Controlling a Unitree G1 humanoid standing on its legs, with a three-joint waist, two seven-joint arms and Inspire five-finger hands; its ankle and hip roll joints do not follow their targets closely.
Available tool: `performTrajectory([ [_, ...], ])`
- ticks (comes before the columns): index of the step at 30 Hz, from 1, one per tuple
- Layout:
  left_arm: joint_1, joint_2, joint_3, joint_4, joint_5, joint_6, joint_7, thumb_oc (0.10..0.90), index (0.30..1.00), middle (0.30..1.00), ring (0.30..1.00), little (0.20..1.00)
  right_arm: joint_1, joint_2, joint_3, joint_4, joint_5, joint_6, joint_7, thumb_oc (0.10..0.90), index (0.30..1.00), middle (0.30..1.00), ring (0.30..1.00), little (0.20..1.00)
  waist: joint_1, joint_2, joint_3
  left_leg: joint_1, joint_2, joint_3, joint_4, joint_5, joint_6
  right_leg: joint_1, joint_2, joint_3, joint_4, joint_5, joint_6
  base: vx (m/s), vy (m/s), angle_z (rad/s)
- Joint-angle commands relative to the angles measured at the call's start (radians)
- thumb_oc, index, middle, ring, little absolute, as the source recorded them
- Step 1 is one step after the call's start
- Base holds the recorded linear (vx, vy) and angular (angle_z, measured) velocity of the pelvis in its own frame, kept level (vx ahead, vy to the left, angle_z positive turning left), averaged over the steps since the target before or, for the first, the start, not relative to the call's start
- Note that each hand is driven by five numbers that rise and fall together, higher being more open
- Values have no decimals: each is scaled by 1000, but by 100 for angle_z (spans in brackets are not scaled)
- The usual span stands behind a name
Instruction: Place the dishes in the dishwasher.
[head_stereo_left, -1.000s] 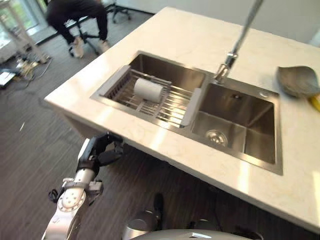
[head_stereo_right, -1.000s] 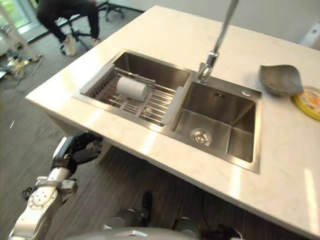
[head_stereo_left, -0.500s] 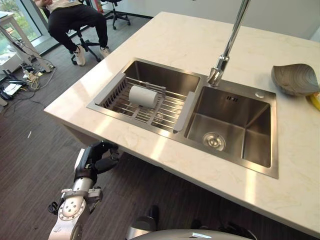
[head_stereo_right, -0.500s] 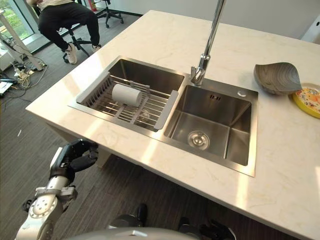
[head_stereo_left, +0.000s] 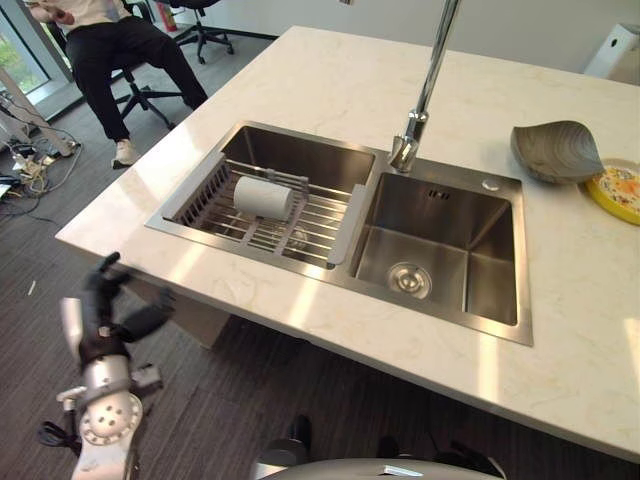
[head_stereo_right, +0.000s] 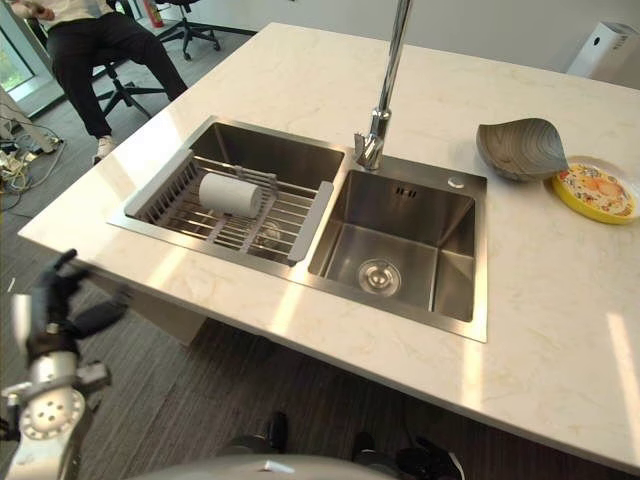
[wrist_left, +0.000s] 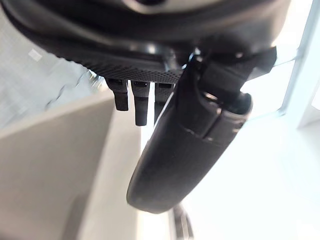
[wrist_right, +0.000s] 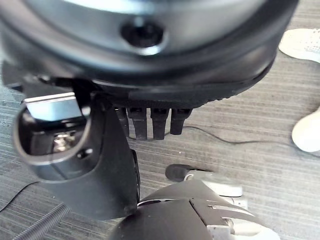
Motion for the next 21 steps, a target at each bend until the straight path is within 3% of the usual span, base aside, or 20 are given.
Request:
performTrajectory([
  [1, -175, 74, 131, -199, 203, -165, 156, 800, 900, 900, 900, 900, -10, 36, 33, -32, 43, -8, -19, 800, 900, 900, 900, 900, -60, -20, 29, -93, 69, 162, 187, -36, -89, 67, -26, -133, -90, 11, 41, -44, 91, 75],
  [4, -167, 80, 137, -211, 263, -154, 196, 800, 900, 900, 900, 900, -11, 40, 33, -17, 47, -12, -34, 800, 900, 900, 900, 900, -64, -3, 21, -84, 105, 172, 181, -27, -98, 67, -33, -133, -93, 9, 50, 35, 96, 38],
  [5, -166, 80, 139, -218, 274, -154, 208, 800, 900, 900, 900, 900, -14, 40, 32, -5, 42, -13, -36, 800, 900, 900, 900, 900, -62, 5, 16, -79, 115, 145, 158, -22, -104, 67, -35, -128, -94, 8, 57, 114, 162, 1],
  [6, -177, 81, 115, -236, 232, -193, 190, 800, 900, 900, 900, 900, -9, 39, 27, 17, 39, -11, -33, 800, 900, 900, 900, 900, -66, 11, 10, -78, 147, 75, 117, 6, -123, 71, -50, -114, -93, 5, 70, 114, 160, 0],
  [7, -178, 81, 114, -234, 228, -195, 188, 800, 900, 900, 900, 900, -9, 39, 26, 18, 39, -12, -32, 800, 900, 900, 900, 900, -67, 13, 10, -76, 147, 73, 111, 11, -125, 72, -49, -116, -93, 5, 69, 146, 213, 3],
  [10, -265, 96, -20, -207, 18, -248, 57, 800, 900, 900, 900, 900, -3, 21, 14, 38, 30, -8, -28, 800, 900, 900, 900, 900, -104, 30, 2, -79, 214, 24, 20, 87, -155, 89, -80, -100, -88, -9, 91, 146, 279, 8],
  [11, -295, 93, -104, -179, -65, -238, -33, 800, 900, 900, 900, 900, -8, 19, -4, 44, 21, -3, -16, 800, 900, 900, 900, 900, -135, 57, -6, -55, 219, 46, -14, 85, -165, 97, -85, -94, -89, -12, 107, 128, 309, 28],
  [14, -295, 85, -149, -169, -113, -232, -99, 800, 900, 900, 900, 900, -16, 15, -16, 34, 10, 1, -9, 800, 900, 900, 900, 900, -145, 73, -12, -45, 201, 61, -13, 64, -167, 91, -107, -71, -90, -1, 120, 98, 347, -17],
  [15, -302, 83, -185, -151, -148, -226, -141, 800, 900, 900, 900, 900, -19, 16, -15, 11, -3, 5, 4, 800, 900, 900, 900, 900, -156, 67, -10, -39, 169, 53, -6, 33, -153, 77, -142, -40, -82, 16, 130, 73, 367, -88],
  [16, -304, 85, -185, -148, -150, -227, -142, 800, 900, 900, 900, 900, -18, 17, -15, 10, -4, 6, 4, 800, 900, 900, 900, 900, -153, 65, -10, -39, 166, 56, -5, 31, -151, 75, -145, -36, -81, 16, 132, 63, 462, -120],
  [17, -305, 105, -218, -133, -153, -216, -185, 800, 900, 900, 900, 900, -14, 26, -6, -23, -21, 6, 21, 800, 900, 900, 900, 900, -163, 44, -5, -34, 138, 86, 7, -3, -123, 47, -176, -1, -57, 35, 142, 26, 306, -113],
  [21, -332, 134, -283, -110, -132, -185, -250, 800, 900, 900, 900, 900, -41, 18, -5, -36, -39, 0, 31, 800, 900, 900, 900, 900, -153, 12, 7, -31, 103, 130, 26, -46, -77, -40, -209, 53, 59, 59, 152, 6, 246, -81],
])
